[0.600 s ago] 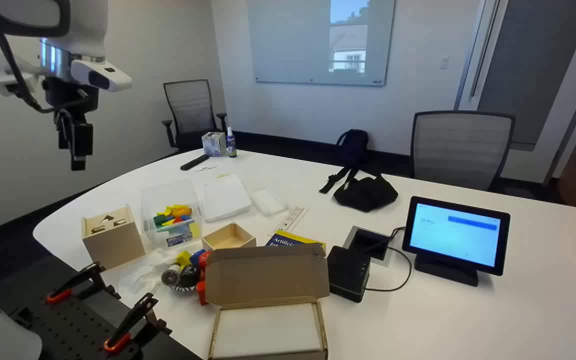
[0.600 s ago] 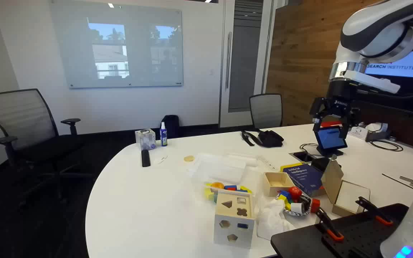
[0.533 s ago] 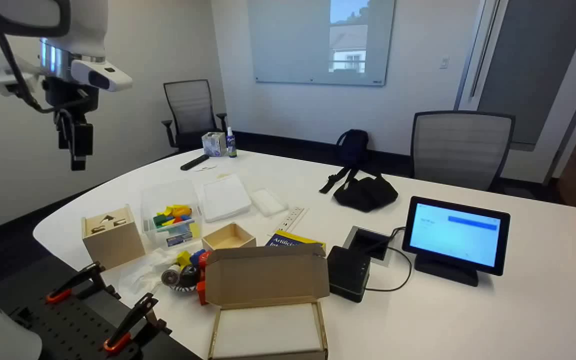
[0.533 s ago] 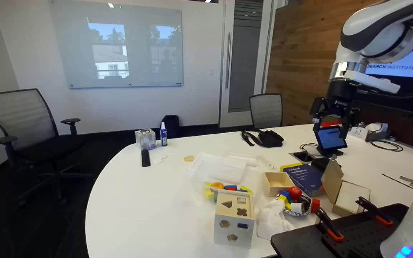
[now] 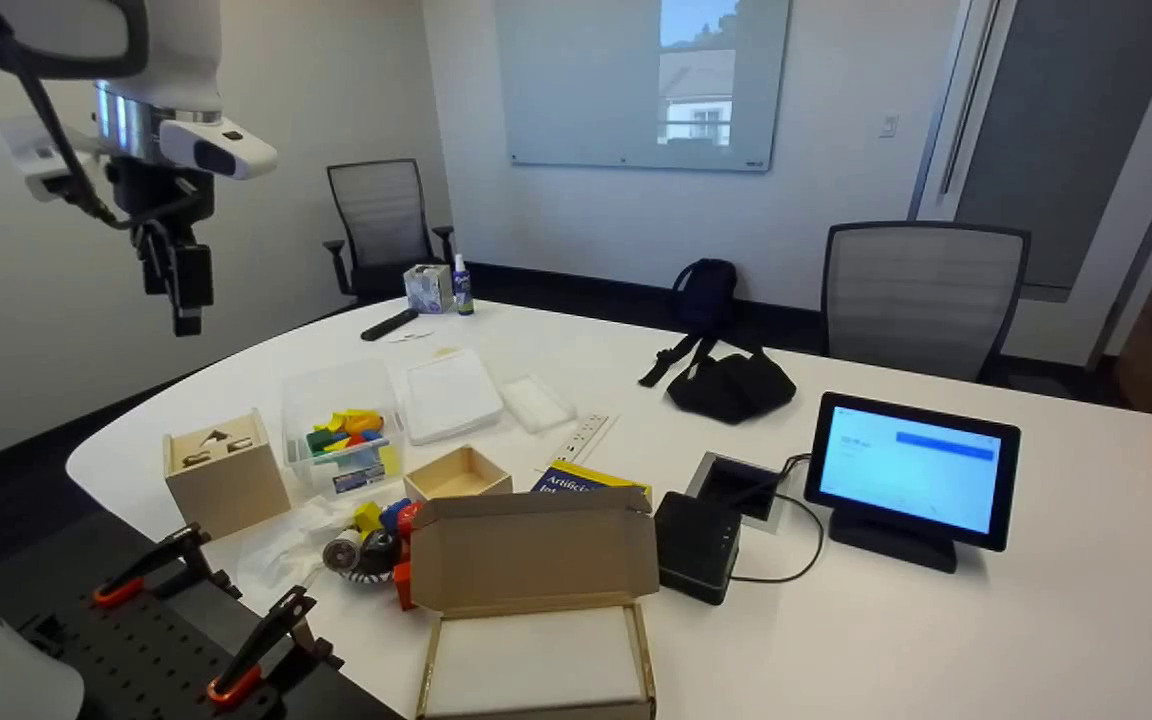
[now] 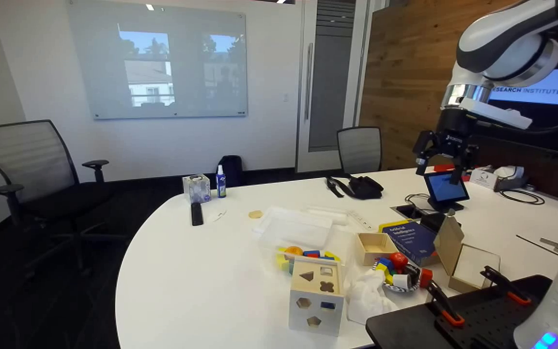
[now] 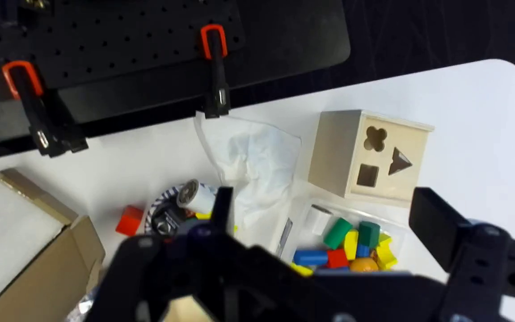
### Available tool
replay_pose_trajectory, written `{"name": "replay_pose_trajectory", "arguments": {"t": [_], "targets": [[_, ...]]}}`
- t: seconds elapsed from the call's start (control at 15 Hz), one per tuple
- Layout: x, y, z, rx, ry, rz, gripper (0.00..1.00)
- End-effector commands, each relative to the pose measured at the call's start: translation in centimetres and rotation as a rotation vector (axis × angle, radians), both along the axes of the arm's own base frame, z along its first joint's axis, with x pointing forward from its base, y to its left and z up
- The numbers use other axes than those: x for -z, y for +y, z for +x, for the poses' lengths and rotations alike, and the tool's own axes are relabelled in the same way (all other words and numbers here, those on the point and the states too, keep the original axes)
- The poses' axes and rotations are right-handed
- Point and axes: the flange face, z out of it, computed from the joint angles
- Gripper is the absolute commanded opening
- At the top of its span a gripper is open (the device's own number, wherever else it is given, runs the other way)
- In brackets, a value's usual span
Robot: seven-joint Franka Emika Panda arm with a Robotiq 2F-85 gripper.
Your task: Put the white lid on the clear container.
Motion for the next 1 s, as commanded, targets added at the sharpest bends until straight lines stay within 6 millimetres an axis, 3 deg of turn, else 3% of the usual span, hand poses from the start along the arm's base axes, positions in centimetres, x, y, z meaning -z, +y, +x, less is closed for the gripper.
{"name": "replay_pose_trajectory", "arguments": {"t": [0.0,0.47,0.67,0.93], "targets": [[1.3,-1.4,4.1,0.004,-0.088,-0.029,1.0],[5.6,-6.2,13.9,0.113,-0.277,-0.064,1.0],[8.7,-6.9,17.9,0.139,-0.296,-0.067,1.0],[14.5,-6.8,22.6,0.15,-0.273,-0.059,1.0]]}}
